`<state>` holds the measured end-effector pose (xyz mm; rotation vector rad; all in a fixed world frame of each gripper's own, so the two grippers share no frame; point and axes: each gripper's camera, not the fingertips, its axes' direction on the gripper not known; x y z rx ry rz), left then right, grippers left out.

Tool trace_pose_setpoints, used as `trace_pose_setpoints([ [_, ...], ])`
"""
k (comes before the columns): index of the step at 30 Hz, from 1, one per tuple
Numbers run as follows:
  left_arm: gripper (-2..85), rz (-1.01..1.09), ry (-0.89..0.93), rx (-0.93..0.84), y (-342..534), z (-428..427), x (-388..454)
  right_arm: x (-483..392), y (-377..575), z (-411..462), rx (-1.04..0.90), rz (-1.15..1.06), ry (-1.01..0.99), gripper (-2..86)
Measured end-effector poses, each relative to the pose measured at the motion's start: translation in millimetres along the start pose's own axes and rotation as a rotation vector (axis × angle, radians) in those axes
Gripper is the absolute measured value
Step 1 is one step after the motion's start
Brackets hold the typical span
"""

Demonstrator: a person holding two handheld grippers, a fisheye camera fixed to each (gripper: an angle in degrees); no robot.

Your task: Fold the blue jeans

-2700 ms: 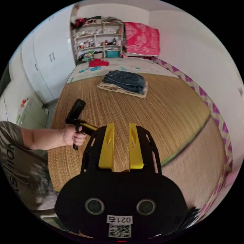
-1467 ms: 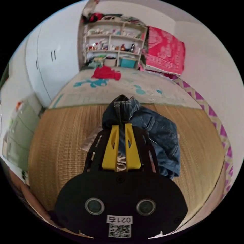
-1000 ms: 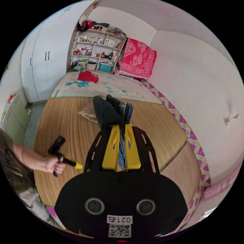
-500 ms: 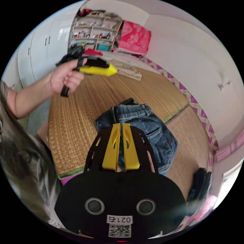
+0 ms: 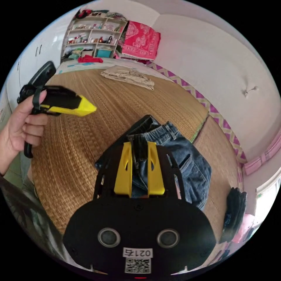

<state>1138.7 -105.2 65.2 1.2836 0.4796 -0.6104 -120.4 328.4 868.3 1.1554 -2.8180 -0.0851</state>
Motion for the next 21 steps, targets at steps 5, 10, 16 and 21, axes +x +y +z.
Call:
trace_pose_setpoints([
  [5,-1.0,0.143,-0.077,-0.101,-8,68,66,136,97,-63,0.212,0.409,-0.283,5.2],
  [10,-1.0,0.192,-0.067,-0.195,-13,159,112,297,269,-149,0.412,0.773,-0.314,5.2],
  [16,-0.9,0.178,-0.037,-0.260,-15,252,149,430,517,-171,0.388,1.179,-0.088,6.2],
  [21,-0.7,0.207,-0.082,-0.328,-10,306,179,450,696,-83,0.091,1.391,-0.157,7.2],
])
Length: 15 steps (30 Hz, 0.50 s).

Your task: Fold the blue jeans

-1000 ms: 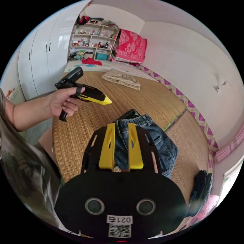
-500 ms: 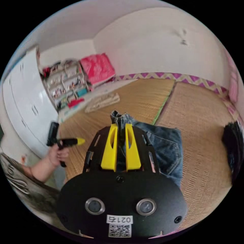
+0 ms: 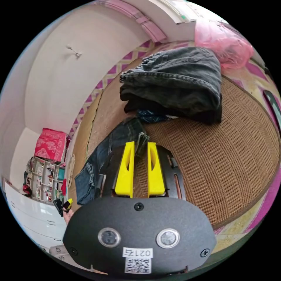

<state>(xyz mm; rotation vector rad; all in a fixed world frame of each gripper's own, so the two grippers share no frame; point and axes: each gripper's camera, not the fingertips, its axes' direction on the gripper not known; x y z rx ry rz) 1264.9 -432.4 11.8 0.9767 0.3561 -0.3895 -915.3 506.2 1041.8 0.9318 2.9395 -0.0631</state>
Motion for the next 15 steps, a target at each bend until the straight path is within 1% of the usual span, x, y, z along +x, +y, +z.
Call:
trace_pose_setpoints([
  [2,-0.1,0.032,-0.049,-0.042,-7,17,13,25,26,-3,0.043,-0.022,-0.054,6.7],
  [4,1.6,0.080,-0.101,-0.095,-14,33,25,41,55,-4,0.055,-0.049,-0.054,4.3],
  [6,6.2,0.163,-0.153,-0.172,-20,53,43,58,94,-8,0.062,-0.104,-0.121,0.8],
  [8,8.2,0.304,-0.283,-0.281,-25,89,74,74,125,-10,0.083,-0.112,-0.185,0.1],
  [10,8.5,0.414,-0.388,-0.350,-25,121,101,90,153,-8,0.085,-0.117,-0.243,-0.3],
  [12,8.3,0.505,-0.497,-0.385,-24,152,124,111,183,-2,0.077,-0.131,-0.303,-0.5],
  [14,7.8,0.619,-0.636,-0.413,-23,198,149,128,202,3,0.081,-0.152,-0.321,-0.5],
  [15,7.7,0.640,-0.660,-0.423,-23,209,153,143,211,4,0.093,-0.131,-0.361,-0.6],
])
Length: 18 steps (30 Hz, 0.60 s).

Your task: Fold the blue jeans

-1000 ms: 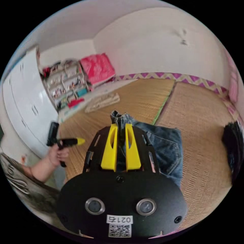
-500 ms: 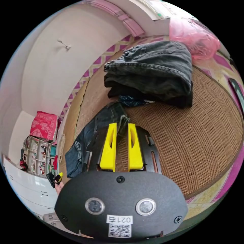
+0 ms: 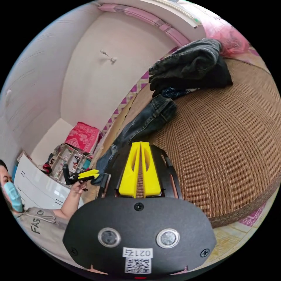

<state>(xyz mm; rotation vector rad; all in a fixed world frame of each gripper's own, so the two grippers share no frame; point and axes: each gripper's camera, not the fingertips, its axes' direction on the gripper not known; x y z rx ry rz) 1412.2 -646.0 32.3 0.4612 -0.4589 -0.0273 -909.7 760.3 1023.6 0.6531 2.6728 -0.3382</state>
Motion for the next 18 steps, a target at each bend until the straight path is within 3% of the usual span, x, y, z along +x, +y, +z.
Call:
trace_pose_setpoints([
  [7,8.9,0.014,0.008,-0.077,-40,62,0,22,44,-14,0.026,-0.034,-0.041,-0.6],
  [11,3.8,-0.040,0.047,-0.049,-10,76,-38,35,68,-17,0.036,-0.020,-0.058,-0.6],
  [18,-0.2,-0.460,0.574,0.181,106,76,-201,43,100,-13,0.041,-0.014,-0.061,-0.6],
])
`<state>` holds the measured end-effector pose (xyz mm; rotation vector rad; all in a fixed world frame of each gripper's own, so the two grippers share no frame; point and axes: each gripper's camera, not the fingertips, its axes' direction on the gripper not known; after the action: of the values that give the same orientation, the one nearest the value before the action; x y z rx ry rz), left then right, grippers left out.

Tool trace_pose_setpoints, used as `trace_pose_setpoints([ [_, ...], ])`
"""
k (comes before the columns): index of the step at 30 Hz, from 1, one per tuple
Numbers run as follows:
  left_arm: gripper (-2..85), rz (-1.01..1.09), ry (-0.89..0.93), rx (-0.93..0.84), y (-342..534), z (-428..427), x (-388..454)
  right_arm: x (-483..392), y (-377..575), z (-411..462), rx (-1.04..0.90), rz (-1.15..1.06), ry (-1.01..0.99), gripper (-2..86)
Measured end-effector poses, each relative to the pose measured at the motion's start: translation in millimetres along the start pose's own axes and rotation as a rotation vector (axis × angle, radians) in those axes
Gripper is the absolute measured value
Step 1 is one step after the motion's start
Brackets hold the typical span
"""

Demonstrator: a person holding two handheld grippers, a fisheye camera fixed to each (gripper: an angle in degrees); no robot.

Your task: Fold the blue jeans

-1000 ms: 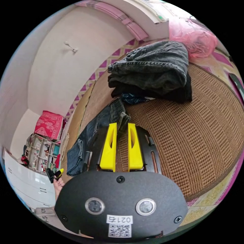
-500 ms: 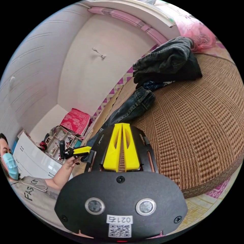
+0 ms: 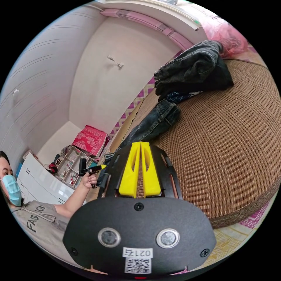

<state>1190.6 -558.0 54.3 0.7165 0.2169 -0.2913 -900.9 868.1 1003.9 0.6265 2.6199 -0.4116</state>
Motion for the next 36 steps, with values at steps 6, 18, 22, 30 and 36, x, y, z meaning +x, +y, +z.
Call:
trace_pose_setpoints([
  [6,-1.0,-0.090,0.181,0.306,81,-158,-119,-1,19,11,-0.005,0.010,0.004,-0.6],
  [18,-1.0,-0.509,-0.055,0.619,406,-449,-417,-38,35,67,-0.065,-0.059,0.012,1.4],
  [22,-1.0,-0.666,0.013,0.614,448,-432,-501,-72,20,103,-0.127,-0.134,0.124,6.4],
  [30,-1.0,-0.706,-0.038,0.627,461,-446,-592,-147,-58,222,-0.314,-0.450,0.477,11.0],
  [36,-1.0,-0.714,-0.023,0.604,458,-439,-647,-229,-26,341,-0.622,-0.909,0.391,11.0],
])
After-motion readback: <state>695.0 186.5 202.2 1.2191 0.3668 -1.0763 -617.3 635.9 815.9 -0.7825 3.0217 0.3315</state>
